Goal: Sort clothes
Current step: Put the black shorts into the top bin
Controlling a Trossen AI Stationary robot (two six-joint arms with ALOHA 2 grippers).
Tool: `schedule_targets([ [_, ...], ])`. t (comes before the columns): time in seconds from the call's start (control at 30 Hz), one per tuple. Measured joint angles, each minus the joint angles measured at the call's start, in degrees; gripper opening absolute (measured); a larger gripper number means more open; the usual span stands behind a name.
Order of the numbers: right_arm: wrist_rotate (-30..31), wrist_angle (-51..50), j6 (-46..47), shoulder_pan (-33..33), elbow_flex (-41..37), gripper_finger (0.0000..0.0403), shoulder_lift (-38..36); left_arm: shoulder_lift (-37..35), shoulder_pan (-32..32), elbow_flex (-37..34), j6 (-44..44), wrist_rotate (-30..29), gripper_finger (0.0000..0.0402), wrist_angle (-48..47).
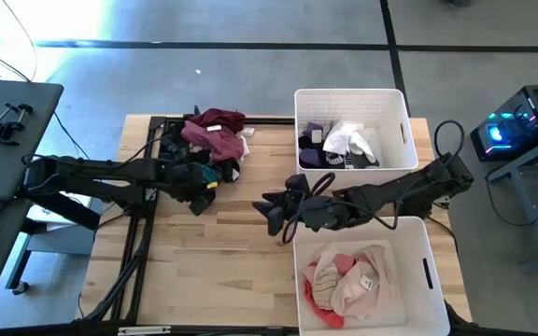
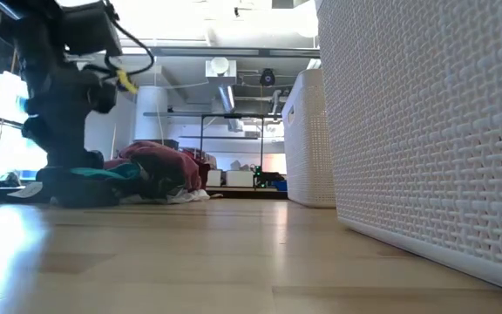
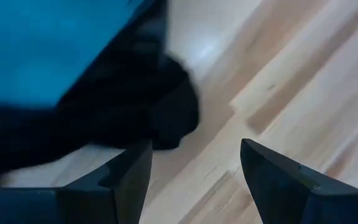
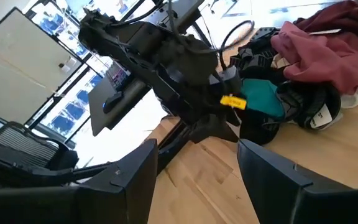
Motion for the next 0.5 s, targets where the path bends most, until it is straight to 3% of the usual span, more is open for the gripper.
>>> schedule_targets([
  [0.2, -4.2, 0.0, -3.7, -1.7, 0.0, 0.0208, 0.0, 8.6, 0.0, 0.0, 4.4, -5.1, 0.0232, 6.2],
  [0.3, -7.5, 0.0, -4.4, -2.9, 0.0, 0.0208, 0.0, 13.8, 0.2, 0.0, 6.9, -8.0, 0.0212, 9.0],
  [0.4, -10.0, 0.0, -3.7, -3.5, 0.0, 0.0208, 0.0, 18.2, 0.2, 0.0, 8.3, -7.7, 0.0156, 9.2],
  [0.5, -10.8, 0.1, -3.1, -3.3, 0.0, 0.0208, 0.0, 19.7, -0.2, 0.5, 10.7, -6.3, 0.0062, 8.7],
])
